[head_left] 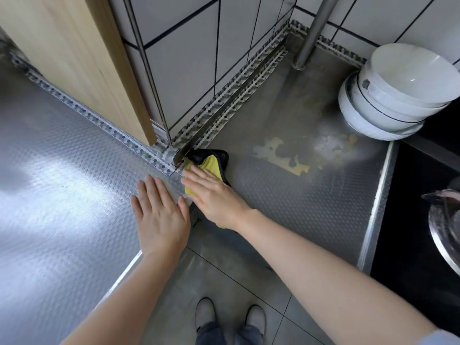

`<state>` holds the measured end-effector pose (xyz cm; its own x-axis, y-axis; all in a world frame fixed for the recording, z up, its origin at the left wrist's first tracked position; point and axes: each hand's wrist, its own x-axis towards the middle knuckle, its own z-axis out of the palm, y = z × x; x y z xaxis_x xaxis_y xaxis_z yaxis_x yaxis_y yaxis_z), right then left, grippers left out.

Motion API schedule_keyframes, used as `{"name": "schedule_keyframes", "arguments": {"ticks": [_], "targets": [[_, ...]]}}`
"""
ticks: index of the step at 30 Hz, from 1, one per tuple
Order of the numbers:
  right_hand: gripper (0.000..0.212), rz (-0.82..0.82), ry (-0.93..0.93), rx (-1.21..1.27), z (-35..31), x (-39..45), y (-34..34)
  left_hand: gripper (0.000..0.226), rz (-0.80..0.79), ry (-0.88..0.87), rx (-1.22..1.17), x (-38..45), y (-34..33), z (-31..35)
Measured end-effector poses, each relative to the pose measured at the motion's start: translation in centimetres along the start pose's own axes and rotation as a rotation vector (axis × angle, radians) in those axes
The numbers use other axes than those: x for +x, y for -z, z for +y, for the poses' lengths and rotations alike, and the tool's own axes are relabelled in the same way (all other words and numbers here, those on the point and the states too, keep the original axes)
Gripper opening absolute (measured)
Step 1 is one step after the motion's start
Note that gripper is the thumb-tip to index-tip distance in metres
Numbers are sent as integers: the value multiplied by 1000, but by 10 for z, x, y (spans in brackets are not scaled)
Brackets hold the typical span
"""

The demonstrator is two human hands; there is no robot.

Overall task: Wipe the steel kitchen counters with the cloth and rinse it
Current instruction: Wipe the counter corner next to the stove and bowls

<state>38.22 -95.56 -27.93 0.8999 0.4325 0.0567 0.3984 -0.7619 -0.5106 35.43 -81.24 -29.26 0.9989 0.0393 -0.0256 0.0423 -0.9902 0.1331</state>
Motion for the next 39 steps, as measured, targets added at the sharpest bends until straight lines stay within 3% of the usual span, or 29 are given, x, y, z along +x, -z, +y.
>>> {"name": "schedule_keyframes", "arguments": {"ticks": [5,9,12,15,17,19,23,25,30,34,36,39], "targets": [[47,-65,-3,-188,26,-11,7,69,25,15,12,-2,2,0],[52,0,-272,-270,71,-22,34,68,17,30,15,-1,1,1],[70,40,-541,-365,102,-32,58,67,-4,63,31,-2,0,3],[79,45,-699,-391,98,-37,57,68,-25,152,1,1,4,14],[69,20,-575,-375,87,-50,50,72,-19,278,-84,9,7,32],[61,-48,-321,-325,85,-71,49,77,-24,420,-171,20,10,59],[60,-191,35,-270,105,-88,61,82,9,645,-264,40,5,100],[61,-193,58,-307,125,-75,71,85,43,732,-264,47,0,113],[63,-150,-94,-411,172,-21,98,87,111,836,-205,59,-12,124],[67,-107,-339,-343,147,13,83,89,127,861,-159,63,-20,124],[65,-56,-259,-307,121,4,64,90,146,857,-142,62,-24,122],[57,-93,43,-330,120,-14,60,91,178,857,-130,65,-29,120]]}}
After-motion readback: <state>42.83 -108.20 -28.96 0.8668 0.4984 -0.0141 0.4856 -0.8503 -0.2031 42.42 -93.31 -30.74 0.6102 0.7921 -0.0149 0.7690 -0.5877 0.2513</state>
